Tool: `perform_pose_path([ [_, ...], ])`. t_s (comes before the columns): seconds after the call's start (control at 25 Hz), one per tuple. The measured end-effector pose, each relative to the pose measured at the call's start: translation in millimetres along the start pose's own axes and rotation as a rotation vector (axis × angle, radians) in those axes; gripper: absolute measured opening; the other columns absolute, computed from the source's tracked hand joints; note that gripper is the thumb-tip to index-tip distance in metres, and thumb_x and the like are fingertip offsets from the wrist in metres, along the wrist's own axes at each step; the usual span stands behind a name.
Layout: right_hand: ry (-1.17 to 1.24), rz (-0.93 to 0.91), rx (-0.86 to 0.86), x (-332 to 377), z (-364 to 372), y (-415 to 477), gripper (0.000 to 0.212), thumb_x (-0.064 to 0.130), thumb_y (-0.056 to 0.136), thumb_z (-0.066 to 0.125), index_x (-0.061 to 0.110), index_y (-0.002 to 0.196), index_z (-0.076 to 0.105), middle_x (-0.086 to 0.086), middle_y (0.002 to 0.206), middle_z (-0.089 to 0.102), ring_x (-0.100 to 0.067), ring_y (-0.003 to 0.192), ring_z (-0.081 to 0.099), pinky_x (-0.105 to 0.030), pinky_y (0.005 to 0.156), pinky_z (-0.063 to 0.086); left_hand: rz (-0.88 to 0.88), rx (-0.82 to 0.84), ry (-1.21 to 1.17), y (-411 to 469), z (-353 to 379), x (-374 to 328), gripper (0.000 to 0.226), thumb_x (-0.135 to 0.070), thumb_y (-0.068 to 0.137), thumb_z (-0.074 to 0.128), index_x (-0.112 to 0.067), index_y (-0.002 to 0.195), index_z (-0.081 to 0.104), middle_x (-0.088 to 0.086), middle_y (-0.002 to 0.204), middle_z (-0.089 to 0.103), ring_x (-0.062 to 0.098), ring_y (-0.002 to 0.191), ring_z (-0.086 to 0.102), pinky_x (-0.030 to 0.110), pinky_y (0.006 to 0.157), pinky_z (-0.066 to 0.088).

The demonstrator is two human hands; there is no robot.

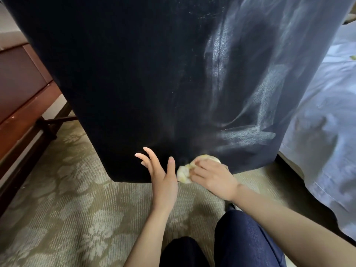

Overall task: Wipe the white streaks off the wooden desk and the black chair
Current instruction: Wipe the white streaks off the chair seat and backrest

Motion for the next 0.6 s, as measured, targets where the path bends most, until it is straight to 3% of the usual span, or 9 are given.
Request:
perform_pose_path([
  [0.08, 0.019, -0.01, 0.036, -3, -2, -18, 0.019, 0.002, 0.085, 0.049, 0.013, 0.077, 0.061, 0.001, 0.08, 0.057, -0.018, 0.081, 0.044, -0.028, 0.079, 0.039, -0.001, -0.014, -0.003, 0, -1, 1, 0.07, -0.033, 0.101, 0.036, -0.037, 0.147, -0.017, -0.015, 0.15, -0.036, 0.006, 0.142, -0.022, 0.03, 0.112, 0.001],
  [0.24, 0.026, 0.055, -0.024, -38, -34, -15, 0.029, 0.005, 0.093, 0.047, 0.013, 0.076, 0.068, 0.001, 0.076, 0.062, -0.02, 0.084, 0.046, -0.028, 0.088, 0.042, -0.007, -0.055, 0.009, 6, -4, 3, 0.069, -0.033, 0.101, 0.036, -0.036, 0.148, -0.015, -0.015, 0.15, -0.035, 0.008, 0.143, -0.021, 0.031, 0.114, 0.002],
  [0.36, 0.025, 0.085, -0.141, -71, -70, 18, 0.025, 0.004, 0.097, 0.044, 0.011, 0.086, 0.066, -0.005, 0.085, 0.066, -0.026, 0.094, 0.052, -0.037, 0.079, 0.05, -0.038, -0.08, 0.018, 12, -6, 0, 0.067, -0.035, 0.102, 0.034, -0.032, 0.149, -0.013, -0.013, 0.152, -0.033, 0.012, 0.144, -0.019, 0.04, 0.117, 0.003],
  [0.48, -0.005, 0.084, -0.275, -95, -110, 60, 0.016, 0.003, 0.093, 0.05, 0.009, 0.094, 0.065, -0.008, 0.093, 0.068, -0.029, 0.092, 0.055, -0.038, 0.073, 0.05, -0.057, -0.108, 0.005, 17, -13, -4, 0.066, -0.037, 0.101, 0.034, -0.029, 0.151, -0.009, -0.011, 0.154, -0.028, 0.014, 0.146, -0.015, 0.041, 0.118, 0.004],
  [0.6, -0.06, 0.133, -0.487, -117, -160, 101, 0.023, -0.004, 0.088, 0.049, 0.005, 0.088, 0.07, -0.01, 0.091, 0.069, -0.031, 0.081, 0.057, -0.038, 0.068, 0.048, -0.08, -0.144, -0.064, 18, -25, -8, 0.065, -0.037, 0.1, 0.039, -0.03, 0.152, 0.0, -0.014, 0.157, -0.017, 0.012, 0.147, -0.003, 0.04, 0.118, 0.008],
])
Point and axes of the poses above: each hand's wrist, its own y-axis towards the middle knuckle, its own z-axis out of the palm, x = y × z, the point moved 6 cm from there along y, towards the middle knuckle
